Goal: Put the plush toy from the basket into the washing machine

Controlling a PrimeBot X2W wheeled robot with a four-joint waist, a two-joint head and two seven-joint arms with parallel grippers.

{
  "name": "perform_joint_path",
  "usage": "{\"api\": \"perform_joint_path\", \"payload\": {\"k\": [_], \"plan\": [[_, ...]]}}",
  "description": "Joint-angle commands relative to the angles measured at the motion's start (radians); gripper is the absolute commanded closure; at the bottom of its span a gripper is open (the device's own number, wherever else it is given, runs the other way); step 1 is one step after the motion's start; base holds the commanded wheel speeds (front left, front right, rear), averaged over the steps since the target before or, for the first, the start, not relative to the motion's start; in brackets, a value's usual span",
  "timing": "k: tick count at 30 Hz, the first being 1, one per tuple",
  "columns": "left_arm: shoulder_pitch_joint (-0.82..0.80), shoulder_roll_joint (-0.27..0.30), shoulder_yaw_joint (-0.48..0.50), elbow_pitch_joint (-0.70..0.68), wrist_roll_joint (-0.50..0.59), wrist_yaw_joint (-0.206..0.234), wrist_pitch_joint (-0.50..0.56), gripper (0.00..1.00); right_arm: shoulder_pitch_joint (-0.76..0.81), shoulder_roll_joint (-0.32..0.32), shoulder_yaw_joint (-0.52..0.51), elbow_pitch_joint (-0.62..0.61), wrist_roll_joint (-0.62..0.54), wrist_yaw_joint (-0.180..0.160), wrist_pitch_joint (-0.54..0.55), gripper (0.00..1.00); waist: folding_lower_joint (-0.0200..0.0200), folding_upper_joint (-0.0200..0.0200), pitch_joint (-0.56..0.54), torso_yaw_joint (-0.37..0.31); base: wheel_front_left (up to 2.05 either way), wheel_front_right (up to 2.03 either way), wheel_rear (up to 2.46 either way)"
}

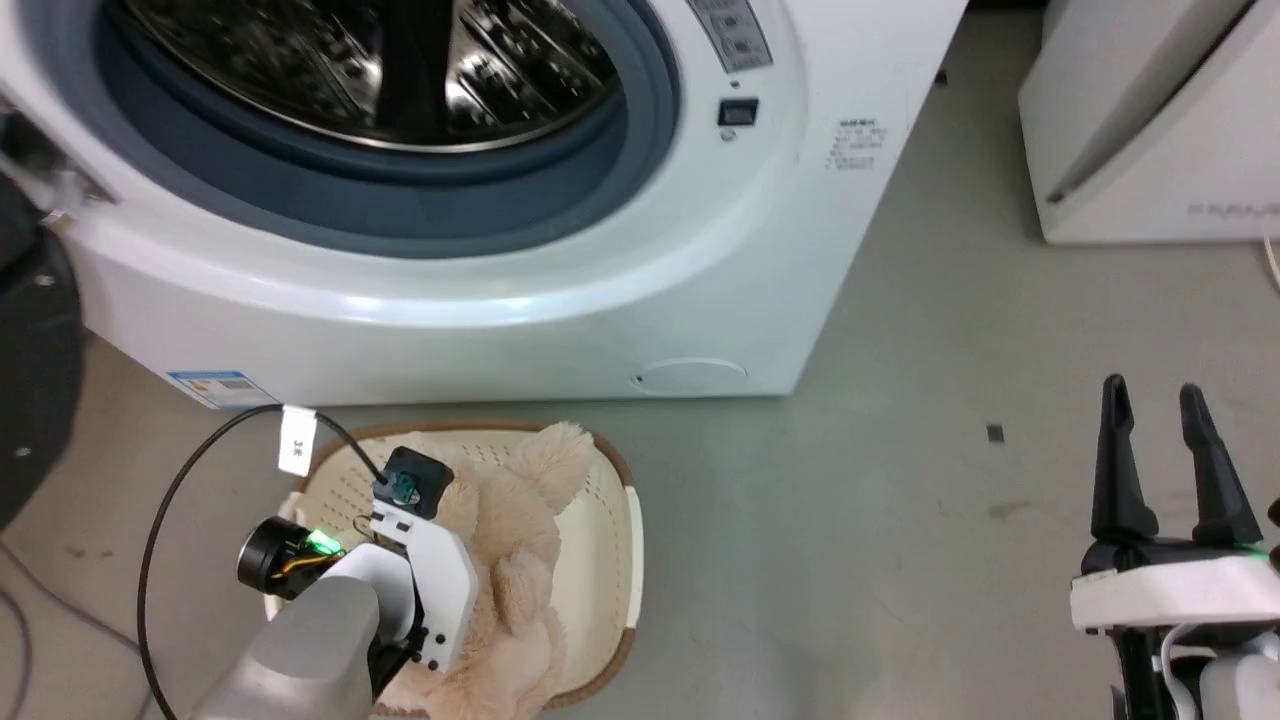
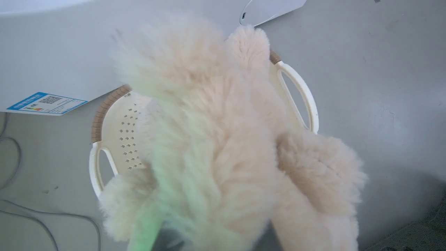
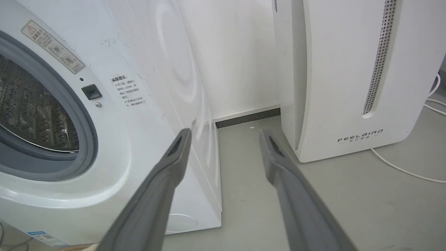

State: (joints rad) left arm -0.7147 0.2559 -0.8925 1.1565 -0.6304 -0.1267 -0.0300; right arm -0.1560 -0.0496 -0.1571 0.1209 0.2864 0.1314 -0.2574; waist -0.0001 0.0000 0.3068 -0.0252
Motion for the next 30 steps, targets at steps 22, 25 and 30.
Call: {"api": "perform_joint_path", "payload": {"k": [22,25,30], "plan": [[0.109,0.032,0.173,-0.294,0.065,0.182,-0.231,1.0,0.116,-0.001,-0.006,-0.001,-0.015,-0.001,-0.004,0.0,0.0001,0.0,-0.155,0.076,0.0,0.0,0.0],[0.129,0.05,0.222,-0.382,0.101,0.209,-0.232,1.0,0.117,-0.001,-0.008,-0.001,-0.016,-0.001,-0.004,0.0,0.0001,0.0,-0.155,0.077,0.0,0.0,0.0],[0.137,0.074,0.295,-0.494,0.157,0.236,-0.232,1.0,0.106,-0.001,0.003,-0.004,-0.015,-0.001,-0.004,0.0,0.0001,0.0,-0.138,0.065,0.0,0.0,0.0]]}}
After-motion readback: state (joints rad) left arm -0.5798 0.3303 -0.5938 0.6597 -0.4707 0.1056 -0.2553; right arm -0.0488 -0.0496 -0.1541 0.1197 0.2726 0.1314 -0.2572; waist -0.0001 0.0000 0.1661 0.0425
